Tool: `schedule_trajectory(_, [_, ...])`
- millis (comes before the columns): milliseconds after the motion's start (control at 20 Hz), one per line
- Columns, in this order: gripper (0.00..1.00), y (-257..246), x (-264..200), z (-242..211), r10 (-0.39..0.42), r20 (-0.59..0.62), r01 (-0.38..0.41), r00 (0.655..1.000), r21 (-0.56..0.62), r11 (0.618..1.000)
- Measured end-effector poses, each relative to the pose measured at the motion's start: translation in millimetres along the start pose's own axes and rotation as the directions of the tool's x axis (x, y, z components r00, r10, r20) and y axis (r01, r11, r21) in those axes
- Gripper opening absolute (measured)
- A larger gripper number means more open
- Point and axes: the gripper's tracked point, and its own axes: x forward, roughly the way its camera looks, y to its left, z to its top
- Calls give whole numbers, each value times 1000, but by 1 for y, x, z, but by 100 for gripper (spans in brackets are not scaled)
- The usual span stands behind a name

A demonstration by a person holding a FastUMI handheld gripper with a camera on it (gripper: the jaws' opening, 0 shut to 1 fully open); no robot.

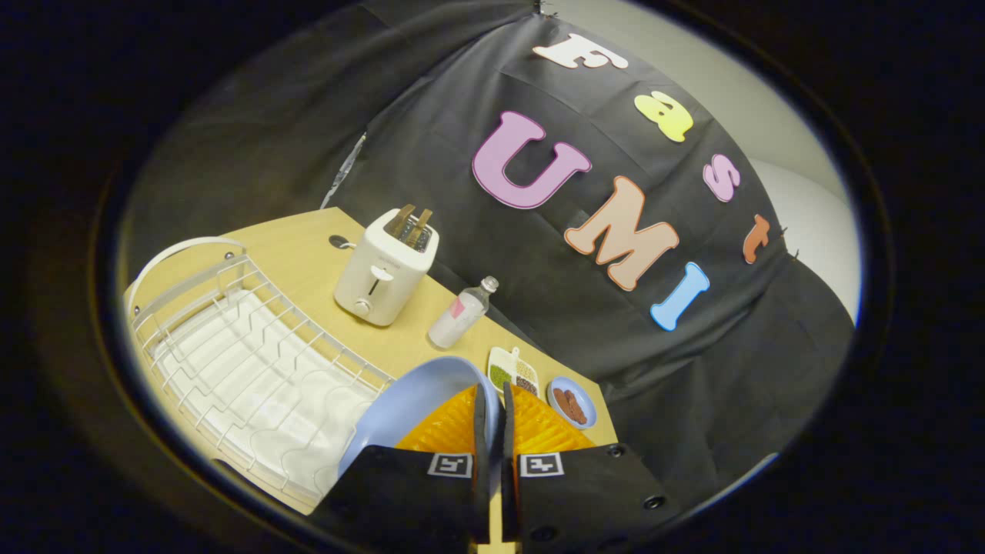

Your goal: Take the plate from the dish rack, then take the spoon from the basket and place it into the plate.

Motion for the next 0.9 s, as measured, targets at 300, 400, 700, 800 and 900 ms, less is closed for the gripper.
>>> schedule_trajectory(300, [8, -34, 0, 11, -31, 20, 31, 999, 31, 999])
schedule_trajectory(400, [8, -46, -3, 11, -30, 27, 28, 999, 56, 998])
schedule_trajectory(700, [8, -97, -14, -13, -30, 16, 27, 999, 174, 984])
schedule_trajectory(800, [8, -115, -17, -23, -34, 12, 31, 999, 199, 980])
schedule_trajectory(900, [8, -133, -21, -37, -39, 6, 36, 999, 224, 974])
